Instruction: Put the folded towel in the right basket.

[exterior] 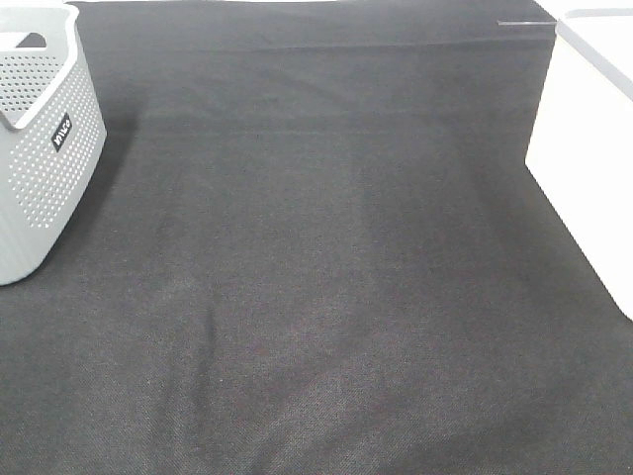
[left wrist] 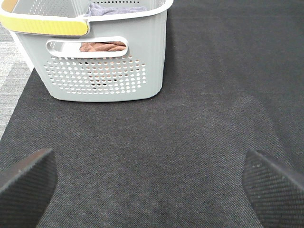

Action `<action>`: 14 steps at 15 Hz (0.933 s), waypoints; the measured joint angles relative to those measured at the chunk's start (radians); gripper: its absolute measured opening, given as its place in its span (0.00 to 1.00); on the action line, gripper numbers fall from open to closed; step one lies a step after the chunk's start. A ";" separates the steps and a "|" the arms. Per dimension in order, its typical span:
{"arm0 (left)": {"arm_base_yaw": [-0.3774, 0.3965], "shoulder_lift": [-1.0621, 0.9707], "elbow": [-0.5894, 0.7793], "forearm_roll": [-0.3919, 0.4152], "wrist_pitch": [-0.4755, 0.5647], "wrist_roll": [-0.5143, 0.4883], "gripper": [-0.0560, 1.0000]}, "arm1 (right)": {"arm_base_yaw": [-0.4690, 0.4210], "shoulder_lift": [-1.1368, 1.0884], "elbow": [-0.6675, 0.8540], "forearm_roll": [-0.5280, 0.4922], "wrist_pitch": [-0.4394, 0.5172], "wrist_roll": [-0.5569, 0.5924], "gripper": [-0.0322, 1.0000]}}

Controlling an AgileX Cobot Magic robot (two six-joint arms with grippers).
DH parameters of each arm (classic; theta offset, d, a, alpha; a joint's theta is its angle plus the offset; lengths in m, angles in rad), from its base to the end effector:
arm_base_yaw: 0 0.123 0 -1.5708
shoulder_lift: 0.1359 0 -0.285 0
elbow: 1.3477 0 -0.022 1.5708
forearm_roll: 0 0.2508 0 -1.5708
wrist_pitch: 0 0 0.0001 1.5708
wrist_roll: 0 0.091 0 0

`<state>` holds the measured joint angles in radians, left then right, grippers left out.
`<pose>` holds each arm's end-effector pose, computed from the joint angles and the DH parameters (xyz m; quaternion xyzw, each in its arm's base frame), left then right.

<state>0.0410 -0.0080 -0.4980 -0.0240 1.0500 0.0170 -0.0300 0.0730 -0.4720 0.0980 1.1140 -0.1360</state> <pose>-0.0053 -0.0021 0.2776 -0.0098 0.8487 0.0033 0.5287 0.0063 0.0078 0.2656 -0.0479 0.8885 0.0112 0.4562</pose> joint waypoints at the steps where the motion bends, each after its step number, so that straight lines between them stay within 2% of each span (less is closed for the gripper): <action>1: 0.000 0.000 0.000 0.000 0.000 0.000 0.99 | 0.000 -0.050 0.005 0.000 -0.010 0.000 0.97; 7: 0.000 0.000 0.000 -0.004 0.000 0.000 0.99 | 0.000 -0.077 0.012 -0.017 -0.009 0.027 0.97; 10: 0.000 0.000 0.000 -0.009 0.000 0.000 0.99 | 0.000 -0.077 0.016 -0.086 -0.010 0.109 0.97; 14: 0.000 0.000 0.000 -0.009 0.000 0.000 0.99 | 0.000 -0.077 0.016 -0.092 -0.010 0.123 0.97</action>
<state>0.0410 -0.0080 -0.4980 -0.0330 1.0500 0.0170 -0.0300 -0.0040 -0.4560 0.0060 1.1040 -0.0130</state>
